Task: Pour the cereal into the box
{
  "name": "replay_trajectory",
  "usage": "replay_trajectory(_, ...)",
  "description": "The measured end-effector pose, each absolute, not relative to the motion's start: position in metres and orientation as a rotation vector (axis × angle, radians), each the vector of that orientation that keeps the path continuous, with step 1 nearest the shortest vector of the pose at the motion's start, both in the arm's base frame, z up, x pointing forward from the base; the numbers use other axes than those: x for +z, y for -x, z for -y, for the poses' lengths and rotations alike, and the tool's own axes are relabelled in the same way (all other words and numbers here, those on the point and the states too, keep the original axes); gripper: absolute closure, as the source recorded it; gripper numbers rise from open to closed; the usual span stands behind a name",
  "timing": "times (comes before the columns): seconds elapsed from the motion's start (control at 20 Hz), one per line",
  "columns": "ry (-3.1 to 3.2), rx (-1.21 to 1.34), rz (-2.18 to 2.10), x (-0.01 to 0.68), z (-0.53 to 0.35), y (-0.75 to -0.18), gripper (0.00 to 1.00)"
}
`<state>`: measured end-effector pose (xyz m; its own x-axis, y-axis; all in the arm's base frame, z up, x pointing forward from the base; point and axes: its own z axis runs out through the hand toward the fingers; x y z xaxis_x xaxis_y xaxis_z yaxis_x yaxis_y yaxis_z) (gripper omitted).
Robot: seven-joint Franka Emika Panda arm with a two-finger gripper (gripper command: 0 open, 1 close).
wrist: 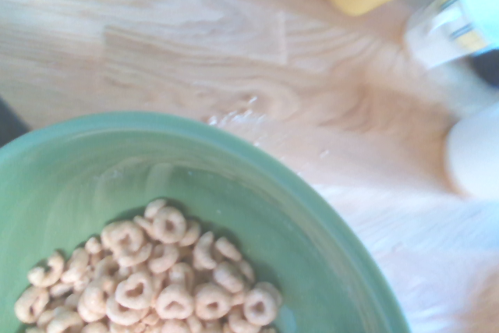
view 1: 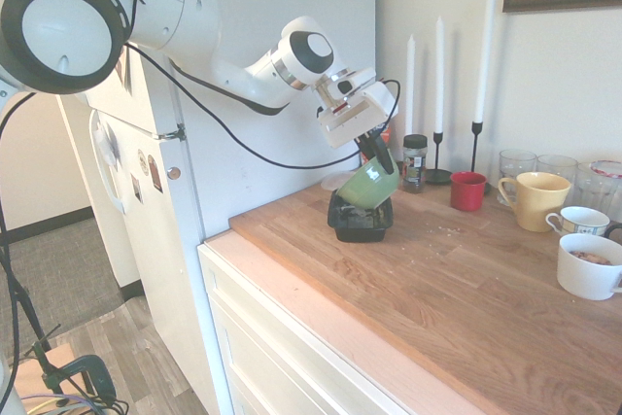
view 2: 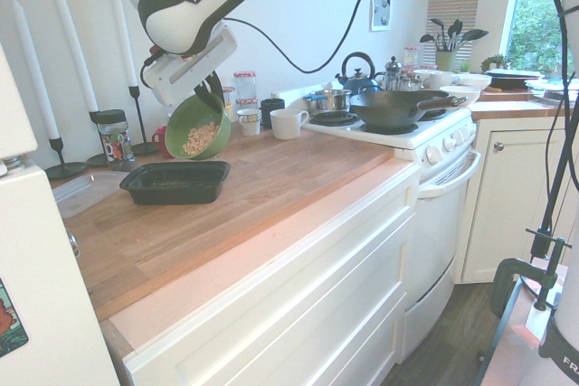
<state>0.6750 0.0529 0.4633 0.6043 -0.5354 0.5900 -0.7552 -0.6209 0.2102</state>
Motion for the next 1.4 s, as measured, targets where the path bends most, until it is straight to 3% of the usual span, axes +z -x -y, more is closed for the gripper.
replay_trajectory(1.4,-1.963,0.927,0.595,0.430,-0.127,-0.706,1.00)
